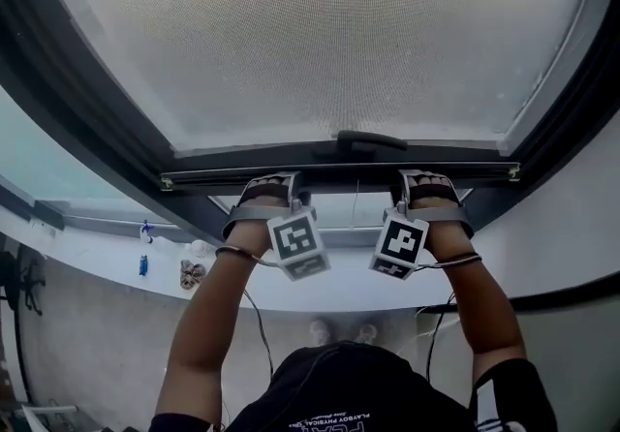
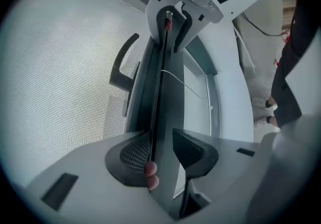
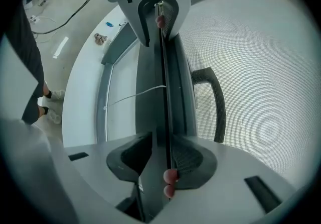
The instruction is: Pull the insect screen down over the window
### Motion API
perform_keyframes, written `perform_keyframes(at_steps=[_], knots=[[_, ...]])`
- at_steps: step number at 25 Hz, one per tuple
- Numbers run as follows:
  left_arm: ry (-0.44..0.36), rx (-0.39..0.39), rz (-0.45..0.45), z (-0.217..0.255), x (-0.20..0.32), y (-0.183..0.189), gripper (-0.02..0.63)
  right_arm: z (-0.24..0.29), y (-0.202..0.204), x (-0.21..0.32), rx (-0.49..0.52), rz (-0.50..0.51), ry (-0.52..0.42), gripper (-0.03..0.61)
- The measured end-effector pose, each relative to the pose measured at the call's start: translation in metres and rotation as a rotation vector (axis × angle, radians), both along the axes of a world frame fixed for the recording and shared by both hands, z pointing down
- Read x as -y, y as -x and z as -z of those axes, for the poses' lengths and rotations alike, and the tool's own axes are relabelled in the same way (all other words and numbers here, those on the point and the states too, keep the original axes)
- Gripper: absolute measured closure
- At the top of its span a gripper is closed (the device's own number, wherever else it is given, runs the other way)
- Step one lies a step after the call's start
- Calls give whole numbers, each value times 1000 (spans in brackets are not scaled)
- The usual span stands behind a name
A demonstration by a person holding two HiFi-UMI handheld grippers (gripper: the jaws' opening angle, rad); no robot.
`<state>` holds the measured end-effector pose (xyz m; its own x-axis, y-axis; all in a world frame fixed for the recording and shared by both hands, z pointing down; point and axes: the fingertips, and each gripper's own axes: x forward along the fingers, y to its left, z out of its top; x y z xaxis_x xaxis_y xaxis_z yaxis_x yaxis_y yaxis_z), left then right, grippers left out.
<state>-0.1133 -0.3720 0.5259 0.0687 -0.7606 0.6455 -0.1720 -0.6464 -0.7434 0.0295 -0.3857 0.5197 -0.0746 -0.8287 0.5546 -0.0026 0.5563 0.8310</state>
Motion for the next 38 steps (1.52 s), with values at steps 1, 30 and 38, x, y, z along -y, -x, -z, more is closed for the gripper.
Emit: perform_keyframes(at_steps=[1, 30, 38], knots=[[4, -1, -4, 0, 1, 0, 474, 0, 1, 0, 10, 0, 11, 449], [-78, -63, 10, 6, -1, 8, 474, 14, -1, -7, 205, -59, -53, 460], [-127, -612, -14, 65, -34, -12, 474, 71, 22, -49, 572, -43, -133, 460]])
